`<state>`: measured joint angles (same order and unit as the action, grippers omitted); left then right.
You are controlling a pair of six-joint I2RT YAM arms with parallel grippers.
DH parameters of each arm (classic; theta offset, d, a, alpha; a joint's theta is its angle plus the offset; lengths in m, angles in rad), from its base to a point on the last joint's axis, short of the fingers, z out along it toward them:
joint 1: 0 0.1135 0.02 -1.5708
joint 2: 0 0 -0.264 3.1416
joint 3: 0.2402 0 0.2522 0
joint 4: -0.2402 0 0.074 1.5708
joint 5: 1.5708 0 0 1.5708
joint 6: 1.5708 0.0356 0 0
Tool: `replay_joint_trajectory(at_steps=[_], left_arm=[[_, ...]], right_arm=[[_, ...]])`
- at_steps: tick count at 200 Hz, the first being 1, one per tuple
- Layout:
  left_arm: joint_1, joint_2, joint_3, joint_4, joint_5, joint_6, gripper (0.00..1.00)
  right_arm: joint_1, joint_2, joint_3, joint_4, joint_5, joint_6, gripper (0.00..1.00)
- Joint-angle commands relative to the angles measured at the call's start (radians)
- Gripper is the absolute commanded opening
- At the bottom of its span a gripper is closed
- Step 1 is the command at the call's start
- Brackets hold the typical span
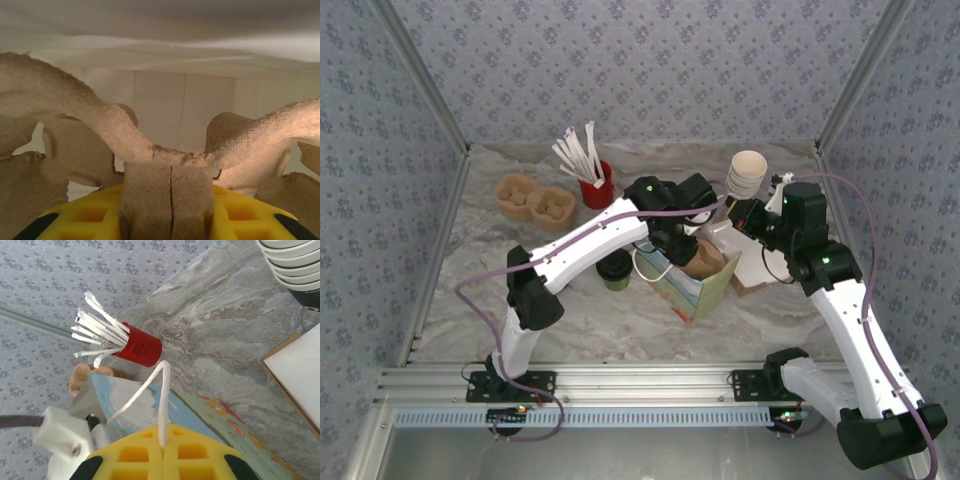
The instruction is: Pack the takeout coffee
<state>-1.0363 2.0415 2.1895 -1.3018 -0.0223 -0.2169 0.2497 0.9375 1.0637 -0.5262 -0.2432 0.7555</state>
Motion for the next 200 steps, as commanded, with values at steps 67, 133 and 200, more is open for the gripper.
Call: replay_joint_trajectory(at_steps=[67, 133, 200], left_arm=[[-0.003, -0.098, -0.088, 0.064, 0.036, 0.066, 0.35], [0.006, -0.038, -0.068, 0.021, 0.033, 0.100, 0.34], [0.010, -0.034, -0.075, 0.013, 0.042, 0.135, 0.34]], right_arm=[[-0.007, 0.014, 0.023, -0.013, 0.088, -0.014, 0.00], [-0.007, 0.006, 0.029, -0.006, 0.076, -0.013, 0.00], [-0.006, -0.001, 0.038, -0.007, 0.071, -0.016, 0.00]])
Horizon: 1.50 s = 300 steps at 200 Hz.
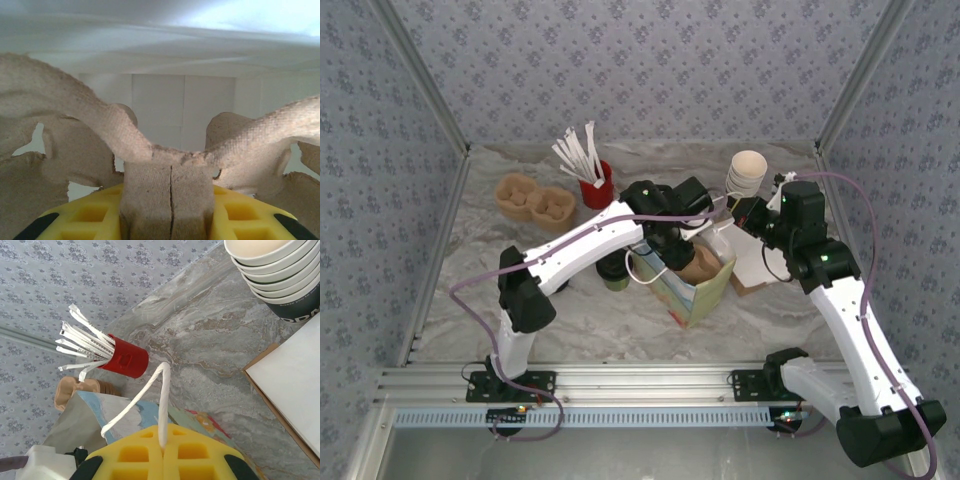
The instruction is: Pack the takeout coffee
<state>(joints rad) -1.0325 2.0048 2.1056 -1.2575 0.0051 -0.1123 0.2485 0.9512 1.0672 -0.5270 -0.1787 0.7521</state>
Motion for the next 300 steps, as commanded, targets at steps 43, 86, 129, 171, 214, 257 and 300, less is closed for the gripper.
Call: replay_joint_trajectory(at_steps=[43, 86, 129, 171, 214, 257, 300], left_arm=[[0.008, -0.007, -0.016, -0.025, 0.026, 0.053, 0.34], [0.018, 0.014, -0.025, -0.026, 0.018, 0.061, 0.34], [0.020, 0.074, 0.038, -0.071, 0.016, 0.075, 0.34], [0.022, 0.103, 0.071, -0.105, 0.024, 0.083, 0.34], [0.022, 0.106, 0.054, -0.110, 0.021, 0.087, 0.34], [0.020, 0.126, 0.053, -0.122, 0.022, 0.097, 0.35], [0.020, 0.138, 0.052, -0.123, 0.022, 0.102, 0.35]], right_arm=[[-0.005, -0.016, 0.036, -0.009, 0.010, -0.013, 0.00], [-0.003, -0.014, 0.042, -0.003, -0.007, -0.010, 0.00], [0.003, -0.015, 0.036, 0.009, -0.031, 0.006, 0.00], [0.015, -0.023, 0.017, 0.031, -0.043, 0.023, 0.00], [0.027, -0.027, 0.017, 0.036, -0.041, 0.027, 0.00], [0.039, -0.025, 0.012, 0.043, -0.037, 0.032, 0.00], [0.050, -0.025, 0.008, 0.044, -0.027, 0.034, 0.00]])
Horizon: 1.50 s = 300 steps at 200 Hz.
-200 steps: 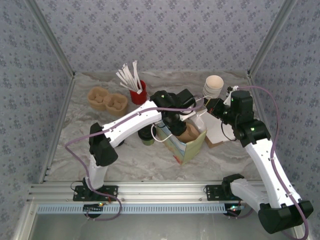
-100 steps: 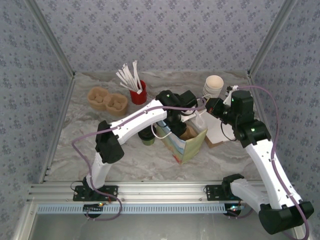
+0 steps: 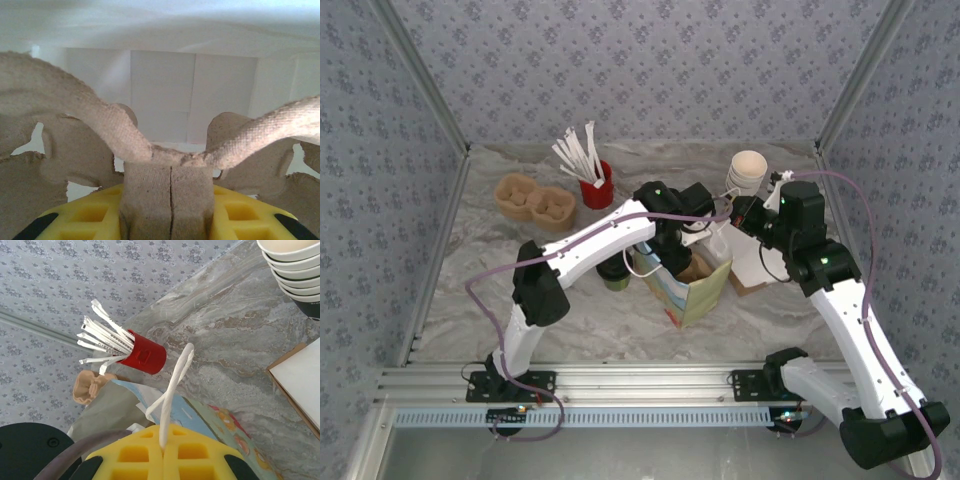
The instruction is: Pack the takeout coffee
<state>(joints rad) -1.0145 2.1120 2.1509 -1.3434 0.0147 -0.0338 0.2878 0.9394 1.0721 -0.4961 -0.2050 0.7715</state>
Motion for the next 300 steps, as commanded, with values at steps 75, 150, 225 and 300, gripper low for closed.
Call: replay_joint_trajectory(at_steps=[75, 150, 225, 300], left_arm=[[0.002, 0.045, -0.022, -0.017, 0.025, 0.030, 0.37], [0.002, 0.049, -0.059, 0.013, 0.030, 0.031, 0.37], [0.002, 0.041, -0.084, 0.047, 0.030, 0.029, 0.52], [0.002, 0.034, -0.118, 0.074, 0.026, 0.030, 0.69]], right_arm=[[0.021, -0.023, -0.006, 0.017, 0.013, 0.018, 0.00], [0.023, -0.038, -0.015, 0.012, 0.027, 0.018, 0.00], [0.025, -0.040, -0.018, 0.014, 0.029, 0.020, 0.00], [0.026, -0.043, -0.023, 0.013, 0.033, 0.018, 0.00]])
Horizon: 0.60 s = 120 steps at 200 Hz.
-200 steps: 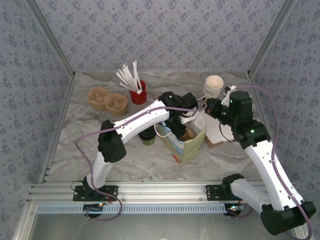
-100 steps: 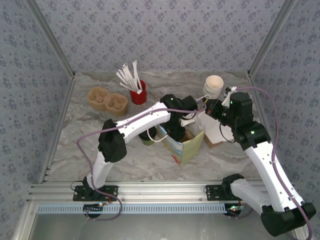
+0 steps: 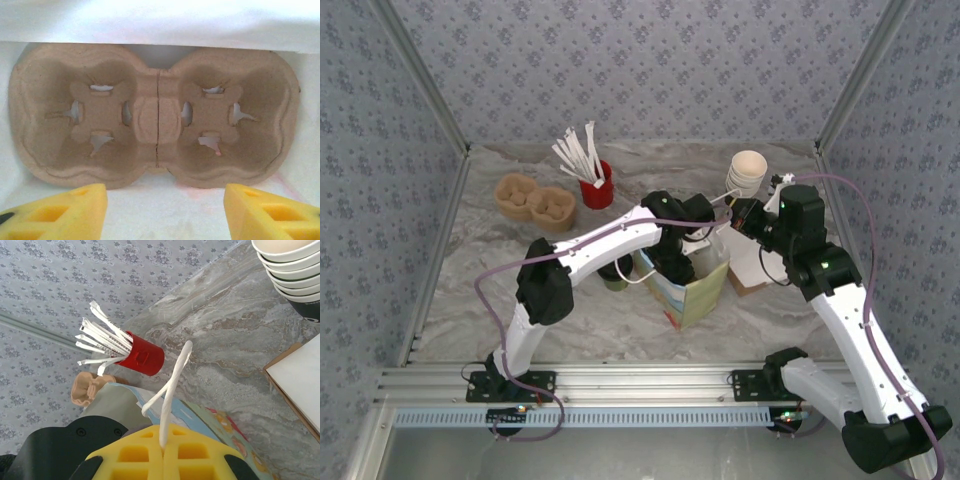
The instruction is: Pack the takeout coffee
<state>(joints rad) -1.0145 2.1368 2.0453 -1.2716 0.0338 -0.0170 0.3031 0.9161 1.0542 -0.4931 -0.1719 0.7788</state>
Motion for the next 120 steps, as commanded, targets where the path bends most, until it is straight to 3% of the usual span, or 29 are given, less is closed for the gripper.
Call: replay_joint_trajectory(at_steps=[1, 39, 120], left_arm=[[0.002, 0.008, -0.013, 0.003, 0.006, 0.014, 0.69], [0.002, -0.039, 0.009, 0.005, 0.013, 0.011, 0.76], [0.004, -0.119, 0.099, -0.032, 0.022, -0.028, 0.80]], right_arm=[[0.011, -0.019, -0.005, 0.010, 0.001, 0.011, 0.00], [0.010, -0.020, -0.003, 0.011, 0.002, 0.008, 0.00], [0.012, -0.026, -0.010, 0.000, 0.009, 0.000, 0.00]])
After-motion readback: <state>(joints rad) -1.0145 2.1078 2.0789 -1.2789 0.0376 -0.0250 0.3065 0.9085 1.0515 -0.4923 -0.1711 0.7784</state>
